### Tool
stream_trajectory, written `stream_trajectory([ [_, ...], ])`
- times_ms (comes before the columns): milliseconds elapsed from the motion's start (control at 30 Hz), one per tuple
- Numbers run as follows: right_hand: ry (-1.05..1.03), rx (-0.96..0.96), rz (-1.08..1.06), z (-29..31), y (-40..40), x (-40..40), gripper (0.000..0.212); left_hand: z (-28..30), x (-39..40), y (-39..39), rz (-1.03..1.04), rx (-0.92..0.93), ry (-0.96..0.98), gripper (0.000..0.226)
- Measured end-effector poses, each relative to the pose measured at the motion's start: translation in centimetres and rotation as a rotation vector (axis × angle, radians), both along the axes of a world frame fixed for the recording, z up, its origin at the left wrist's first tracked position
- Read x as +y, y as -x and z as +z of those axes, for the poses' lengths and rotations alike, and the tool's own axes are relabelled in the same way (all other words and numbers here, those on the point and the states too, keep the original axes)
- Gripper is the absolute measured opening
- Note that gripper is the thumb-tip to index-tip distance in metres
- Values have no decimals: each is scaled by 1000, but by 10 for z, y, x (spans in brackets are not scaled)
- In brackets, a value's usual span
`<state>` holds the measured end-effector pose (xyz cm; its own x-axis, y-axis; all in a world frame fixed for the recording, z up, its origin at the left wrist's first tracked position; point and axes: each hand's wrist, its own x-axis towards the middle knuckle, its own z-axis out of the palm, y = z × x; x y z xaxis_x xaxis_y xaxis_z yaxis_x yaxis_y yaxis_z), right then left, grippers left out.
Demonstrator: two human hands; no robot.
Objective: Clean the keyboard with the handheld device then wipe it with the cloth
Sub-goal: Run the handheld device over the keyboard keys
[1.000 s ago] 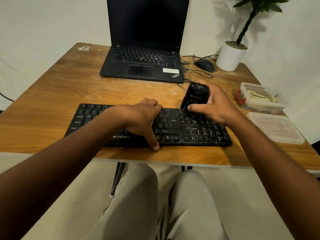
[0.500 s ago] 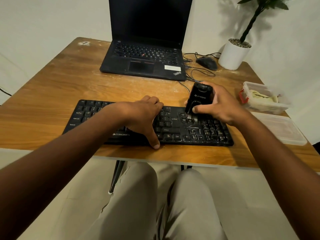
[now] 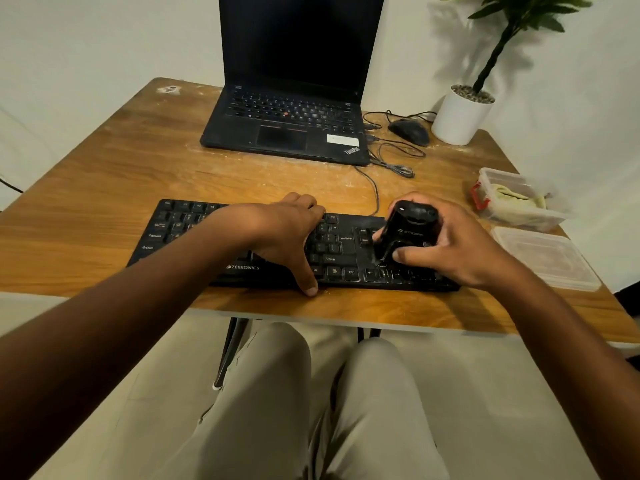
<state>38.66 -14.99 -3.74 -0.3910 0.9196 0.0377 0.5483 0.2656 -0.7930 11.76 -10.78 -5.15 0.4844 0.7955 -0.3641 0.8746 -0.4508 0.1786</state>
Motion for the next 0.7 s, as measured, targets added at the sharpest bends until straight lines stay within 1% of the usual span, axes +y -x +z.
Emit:
stream_trajectory([
  [167, -42, 94, -59, 5, 7, 7, 50, 1, 0, 0, -3, 6, -1, 137],
  [300, 8, 78, -13, -4, 17, 7, 49, 1, -1, 0, 0, 6, 6, 136],
  [400, 62, -15, 39, 3, 5, 4, 45, 1, -1, 0, -1, 6, 7, 136],
  [500, 122, 15, 19, 12, -10, 5, 48, 1, -1, -1, -2, 8, 7, 137],
  [600, -7, 42, -109, 9, -11, 12, 52, 1, -1, 0, -3, 0, 4, 136],
  [700, -20, 37, -116, -3, -3, 8, 51, -1, 0, 0, -1, 0, 5, 135],
])
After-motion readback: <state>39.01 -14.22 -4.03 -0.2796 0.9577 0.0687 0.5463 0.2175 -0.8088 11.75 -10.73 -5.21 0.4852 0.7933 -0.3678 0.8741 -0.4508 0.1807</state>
